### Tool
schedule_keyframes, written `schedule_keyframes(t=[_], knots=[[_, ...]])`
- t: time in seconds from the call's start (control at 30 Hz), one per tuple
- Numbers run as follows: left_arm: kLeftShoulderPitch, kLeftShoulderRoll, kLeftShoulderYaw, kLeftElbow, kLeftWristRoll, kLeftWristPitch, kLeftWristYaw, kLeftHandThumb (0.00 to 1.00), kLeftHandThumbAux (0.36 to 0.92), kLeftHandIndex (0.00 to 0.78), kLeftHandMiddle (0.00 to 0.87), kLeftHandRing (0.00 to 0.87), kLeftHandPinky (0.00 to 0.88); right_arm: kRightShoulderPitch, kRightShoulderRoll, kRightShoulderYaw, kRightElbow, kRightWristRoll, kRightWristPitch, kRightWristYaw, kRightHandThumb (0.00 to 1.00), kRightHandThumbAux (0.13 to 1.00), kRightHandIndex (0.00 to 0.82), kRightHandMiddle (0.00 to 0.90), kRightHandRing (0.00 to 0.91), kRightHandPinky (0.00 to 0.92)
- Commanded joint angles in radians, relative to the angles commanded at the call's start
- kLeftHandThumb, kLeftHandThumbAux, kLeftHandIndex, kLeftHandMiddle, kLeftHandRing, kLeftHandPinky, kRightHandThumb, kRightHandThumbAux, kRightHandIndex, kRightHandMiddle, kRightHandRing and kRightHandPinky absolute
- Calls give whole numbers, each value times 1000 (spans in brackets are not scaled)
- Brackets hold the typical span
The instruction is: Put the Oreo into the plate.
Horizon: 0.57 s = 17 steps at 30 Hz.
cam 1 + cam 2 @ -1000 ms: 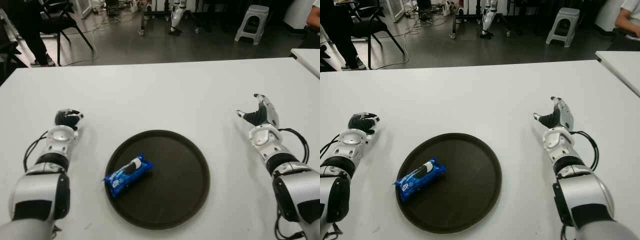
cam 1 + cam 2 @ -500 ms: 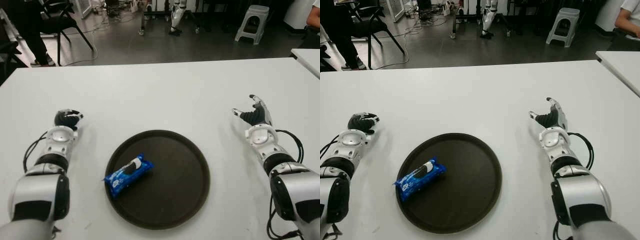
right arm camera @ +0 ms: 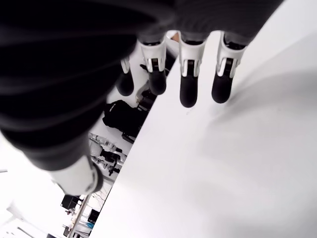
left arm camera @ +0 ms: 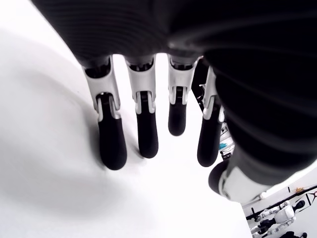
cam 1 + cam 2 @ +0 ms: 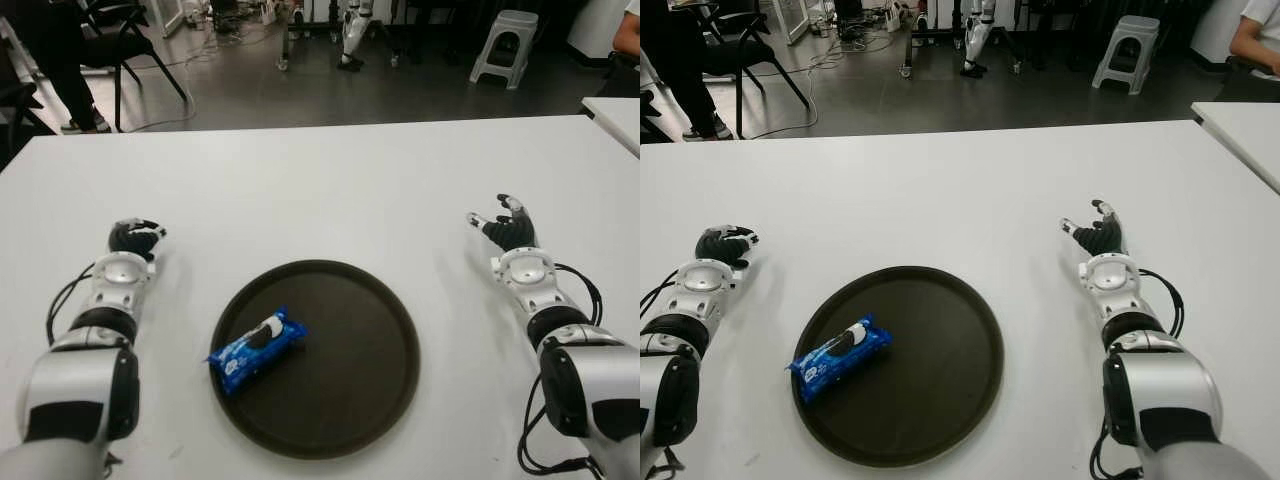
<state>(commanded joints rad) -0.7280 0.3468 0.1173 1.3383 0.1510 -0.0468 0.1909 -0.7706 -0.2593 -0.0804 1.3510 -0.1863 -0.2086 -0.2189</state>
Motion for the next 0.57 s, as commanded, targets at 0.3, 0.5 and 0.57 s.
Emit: schedule_keyframes(t=[0.3, 0.5, 0.57], knots=[[2, 2, -7, -1, 5, -8, -2, 675, 721, 399, 179, 185, 169, -1, 0, 3, -5, -6, -4, 7, 307, 693, 78, 106, 131, 194], [0, 4, -12, -1, 7, -9, -5, 674, 721, 399, 189, 191, 186, -2, 1, 2, -5, -6, -4, 6, 297, 696, 77, 98, 120, 180], [0, 4, -13, -1, 6, -9, -5, 674, 721, 399, 191, 193, 187, -2, 1, 2, -5, -6, -4, 6, 296, 697, 77, 98, 119, 179]])
